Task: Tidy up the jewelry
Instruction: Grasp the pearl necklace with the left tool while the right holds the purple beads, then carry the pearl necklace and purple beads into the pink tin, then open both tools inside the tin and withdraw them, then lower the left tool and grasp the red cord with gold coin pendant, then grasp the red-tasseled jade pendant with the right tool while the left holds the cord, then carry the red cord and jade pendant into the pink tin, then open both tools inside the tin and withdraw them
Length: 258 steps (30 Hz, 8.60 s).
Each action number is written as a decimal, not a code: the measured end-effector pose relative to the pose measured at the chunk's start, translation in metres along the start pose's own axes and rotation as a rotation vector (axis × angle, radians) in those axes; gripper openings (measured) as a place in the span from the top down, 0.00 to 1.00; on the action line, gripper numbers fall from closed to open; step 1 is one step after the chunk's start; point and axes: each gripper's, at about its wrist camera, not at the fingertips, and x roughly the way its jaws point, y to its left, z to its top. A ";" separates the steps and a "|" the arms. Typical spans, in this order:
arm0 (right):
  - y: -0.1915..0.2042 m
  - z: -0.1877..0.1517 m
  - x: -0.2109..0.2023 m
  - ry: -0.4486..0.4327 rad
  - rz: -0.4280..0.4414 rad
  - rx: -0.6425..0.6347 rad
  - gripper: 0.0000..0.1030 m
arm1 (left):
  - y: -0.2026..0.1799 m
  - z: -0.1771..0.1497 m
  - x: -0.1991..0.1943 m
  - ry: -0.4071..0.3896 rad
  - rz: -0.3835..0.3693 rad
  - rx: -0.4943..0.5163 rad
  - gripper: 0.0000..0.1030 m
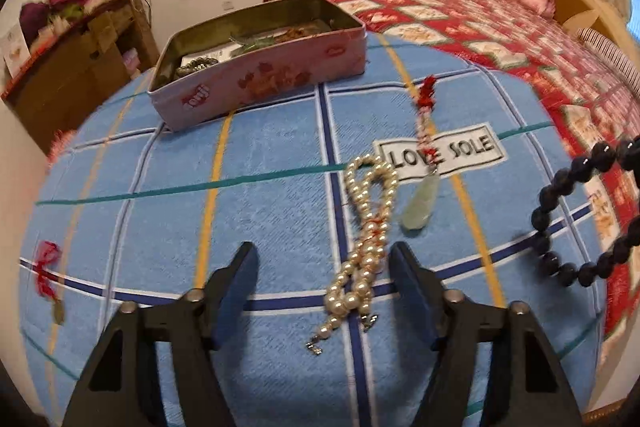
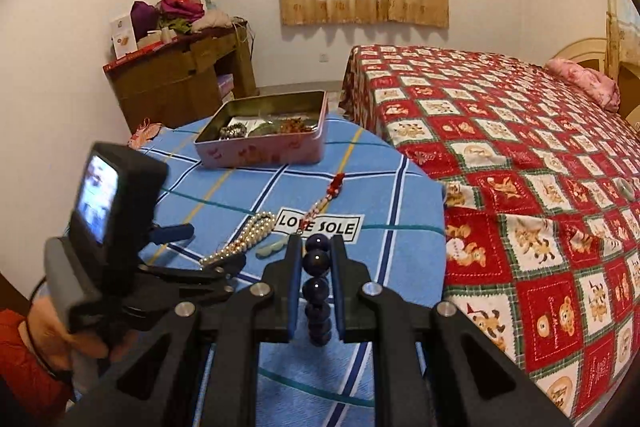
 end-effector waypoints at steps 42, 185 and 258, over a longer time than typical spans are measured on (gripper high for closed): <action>0.010 0.139 0.056 -0.153 0.181 0.033 0.85 | 0.088 0.116 -0.032 -0.316 -0.021 -0.115 0.94; -0.010 0.026 0.142 0.223 0.004 0.199 0.93 | 0.136 -0.002 -0.080 -0.299 -0.122 -0.311 0.96; -0.001 0.156 0.212 0.037 0.374 0.177 0.85 | 0.131 0.146 0.074 -0.248 0.035 -0.207 0.78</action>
